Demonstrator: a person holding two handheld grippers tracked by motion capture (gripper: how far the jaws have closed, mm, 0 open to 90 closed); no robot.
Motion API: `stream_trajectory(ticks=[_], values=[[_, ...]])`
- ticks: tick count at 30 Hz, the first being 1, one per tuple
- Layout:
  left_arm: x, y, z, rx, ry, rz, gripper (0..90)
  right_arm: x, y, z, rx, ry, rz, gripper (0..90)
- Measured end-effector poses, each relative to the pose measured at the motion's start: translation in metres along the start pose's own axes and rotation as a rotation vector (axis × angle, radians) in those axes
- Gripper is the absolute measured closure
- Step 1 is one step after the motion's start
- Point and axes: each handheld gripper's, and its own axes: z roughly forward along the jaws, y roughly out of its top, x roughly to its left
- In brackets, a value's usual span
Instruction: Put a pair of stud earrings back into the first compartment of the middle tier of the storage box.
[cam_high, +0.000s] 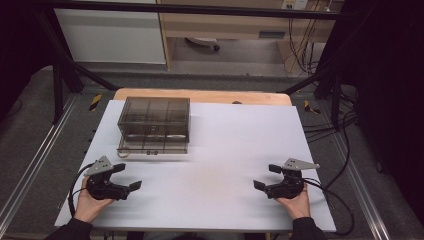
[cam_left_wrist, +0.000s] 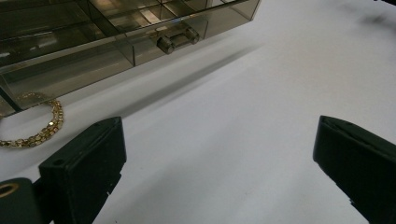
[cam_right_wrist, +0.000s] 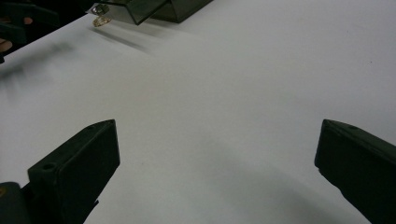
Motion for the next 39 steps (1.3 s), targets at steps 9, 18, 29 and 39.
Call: stream_trajectory(ticks=[9,18,29,39], values=[[0.001,0.0,0.0,0.0,0.003,0.0,2.2,0.0,0.0,0.0,0.001,0.0,-0.001,0.6],[0.004,0.001,-0.003,0.009,0.014,-0.003,2.3,0.0,0.0,-0.001,0.002,0.001,-0.006,0.6],[0.008,-0.001,-0.008,0.028,0.034,0.0,2.3,0.0,0.0,0.0,0.007,0.001,-0.007,0.6],[0.017,-0.002,-0.014,0.041,0.07,-0.02,2.7,0.0,-0.001,0.002,0.019,-0.002,-0.009,0.6]])
